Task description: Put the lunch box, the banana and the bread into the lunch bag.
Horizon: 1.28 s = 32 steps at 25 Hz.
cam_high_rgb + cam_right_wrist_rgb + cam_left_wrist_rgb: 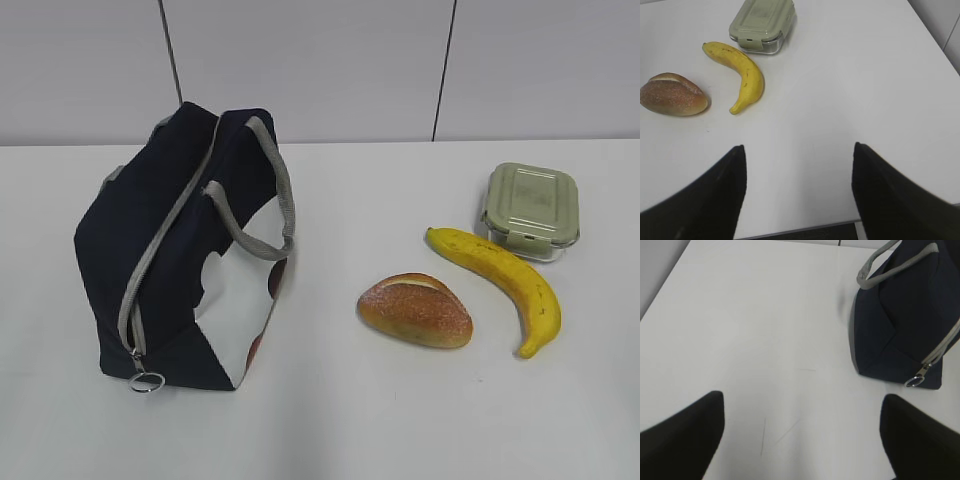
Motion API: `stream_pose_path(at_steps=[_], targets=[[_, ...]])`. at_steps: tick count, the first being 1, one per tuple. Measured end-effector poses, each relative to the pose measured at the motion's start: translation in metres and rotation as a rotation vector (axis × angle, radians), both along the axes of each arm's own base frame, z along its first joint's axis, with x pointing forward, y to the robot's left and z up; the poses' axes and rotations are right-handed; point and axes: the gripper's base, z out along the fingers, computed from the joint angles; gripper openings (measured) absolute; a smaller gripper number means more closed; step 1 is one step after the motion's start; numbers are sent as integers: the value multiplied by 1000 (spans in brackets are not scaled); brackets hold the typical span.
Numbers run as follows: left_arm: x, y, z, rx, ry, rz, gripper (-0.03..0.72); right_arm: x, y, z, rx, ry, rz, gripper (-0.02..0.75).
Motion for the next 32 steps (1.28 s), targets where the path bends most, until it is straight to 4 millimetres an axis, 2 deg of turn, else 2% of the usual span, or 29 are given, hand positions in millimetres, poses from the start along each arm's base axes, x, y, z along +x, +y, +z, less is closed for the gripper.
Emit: stream_pose_path(at_steps=[16,19,23,27,32], targets=[[3,-4,0,-43,23,-31,587,0,0,0,0,0,0,491],[10,-7,13,-60,58,-42,585,0,0,0,0,0,0,491],[27,-9,46,-81,45,-62,584,0,0,0,0,0,0,491],[56,-17,82,-94,55,-142,582,0,0,0,0,0,0,491],[111,-36,109,-110,180,-303,582,0,0,0,0,0,0,491]])
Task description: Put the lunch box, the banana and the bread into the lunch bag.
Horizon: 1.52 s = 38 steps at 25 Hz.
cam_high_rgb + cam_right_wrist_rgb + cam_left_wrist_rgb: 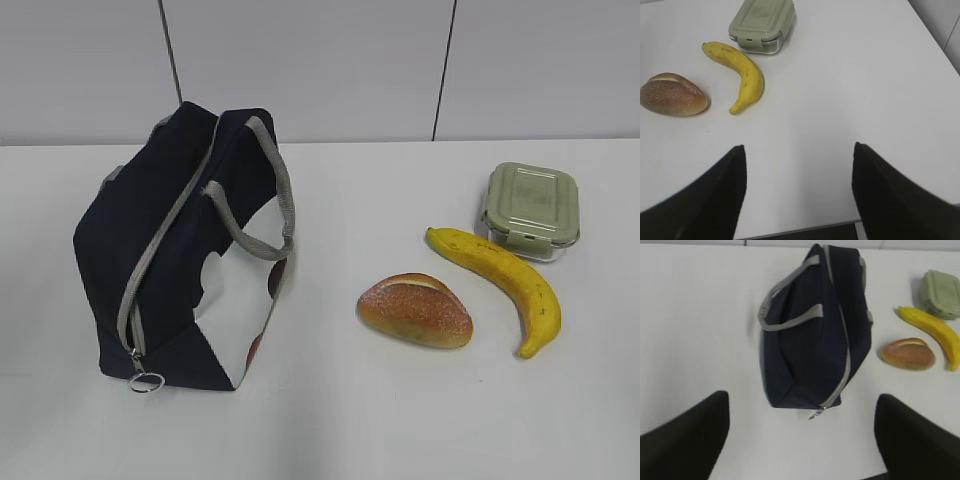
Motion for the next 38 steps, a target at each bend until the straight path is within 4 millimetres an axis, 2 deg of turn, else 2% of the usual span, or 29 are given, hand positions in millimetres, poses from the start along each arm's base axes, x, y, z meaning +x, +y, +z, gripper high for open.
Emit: stream_pose_path(at_steps=[4,10,15,21,27,32,34,38], targets=[[49,-17,11,-5,117,-92,558,0,0,0,0,0,0,491],[123,-51,11,39,248,-201,508,0,0,0,0,0,0,491],[185,-72,-12,81,383,-232,503,0,0,0,0,0,0,491],[235,-83,-47,134,483,-230,464,0,0,0,0,0,0,491],[255,-88,-72,161,531,-248,409,0,0,0,0,0,0,491],[260,-90,-80,173,538,-255,329,0,0,0,0,0,0,491],[261,-90,-81,174,535,-255,262,0,0,0,0,0,0,491],[261,-90,-80,175,534,-256,56,0,0,0,0,0,0,491]])
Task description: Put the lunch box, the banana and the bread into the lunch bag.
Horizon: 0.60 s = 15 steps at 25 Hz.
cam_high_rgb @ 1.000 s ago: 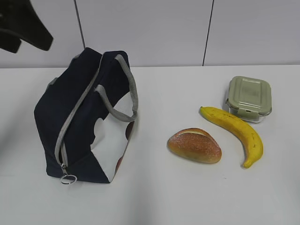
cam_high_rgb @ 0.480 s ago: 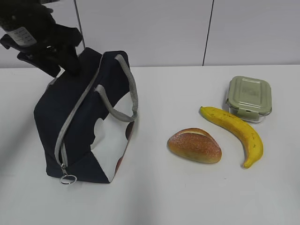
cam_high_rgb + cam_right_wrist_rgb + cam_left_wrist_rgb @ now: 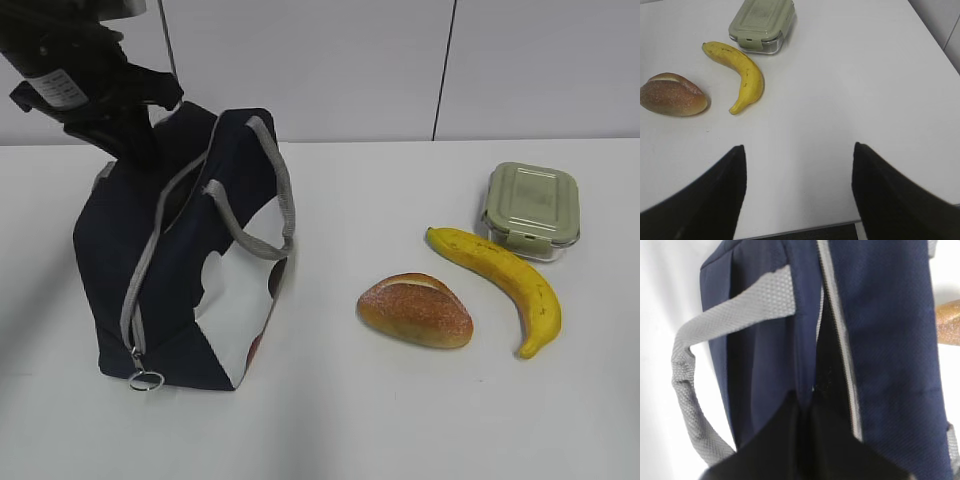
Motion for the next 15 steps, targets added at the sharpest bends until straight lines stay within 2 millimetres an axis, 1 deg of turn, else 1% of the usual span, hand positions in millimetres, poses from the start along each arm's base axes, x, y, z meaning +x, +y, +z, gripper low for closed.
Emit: stream_pose_path(at_steps=[1,2,15], targets=[[0,0,0,0,1,0,20,0,0,0,0,0,0,491],[0,0,0,0,3,-1,3,0,0,0,0,0,0,491],[-1,-1,0,-7,15,-2,-3,0,0,0,0,0,0,491]])
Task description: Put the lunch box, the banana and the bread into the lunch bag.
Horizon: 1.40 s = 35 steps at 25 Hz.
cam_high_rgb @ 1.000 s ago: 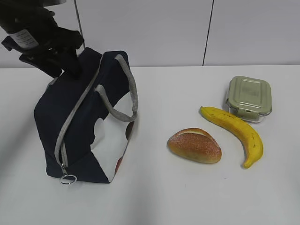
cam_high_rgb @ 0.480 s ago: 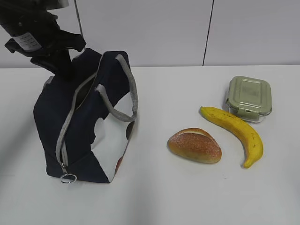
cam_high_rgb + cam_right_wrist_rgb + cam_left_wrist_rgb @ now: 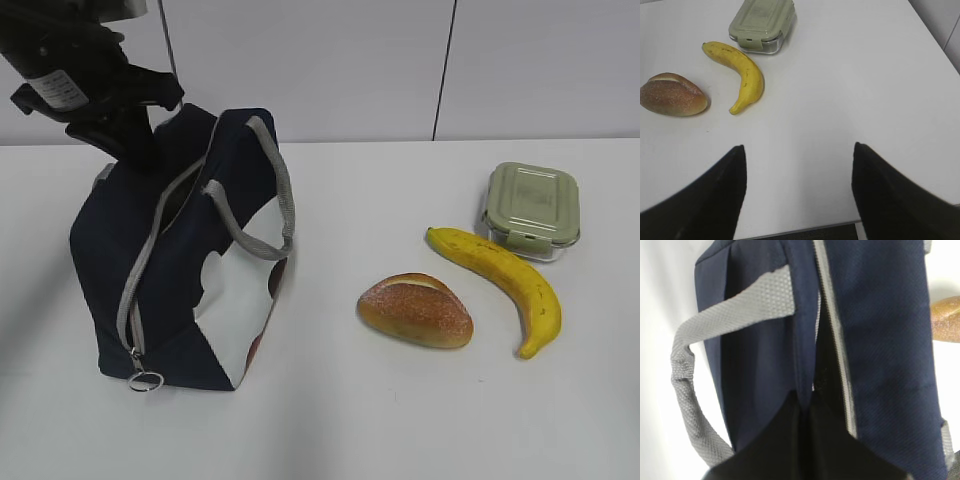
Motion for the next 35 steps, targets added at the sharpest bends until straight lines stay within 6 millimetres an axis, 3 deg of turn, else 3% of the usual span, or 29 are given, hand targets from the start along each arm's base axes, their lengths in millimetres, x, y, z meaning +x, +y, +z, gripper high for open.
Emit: stream_pose_path(at_steps=[12,18,25,35], targets=[[0,0,0,-1,4,-1,-3,0,2,0,19,-3,13,491],[0,0,0,-4,5,-1,-3,3,4,21,34,-43,28,491],[-1,-3,1,-37,10,7,-3,47,1,41,84,-27,48,491],[1,-4,2,-53,7,40,-3,125,10,38,277,240,193,491]])
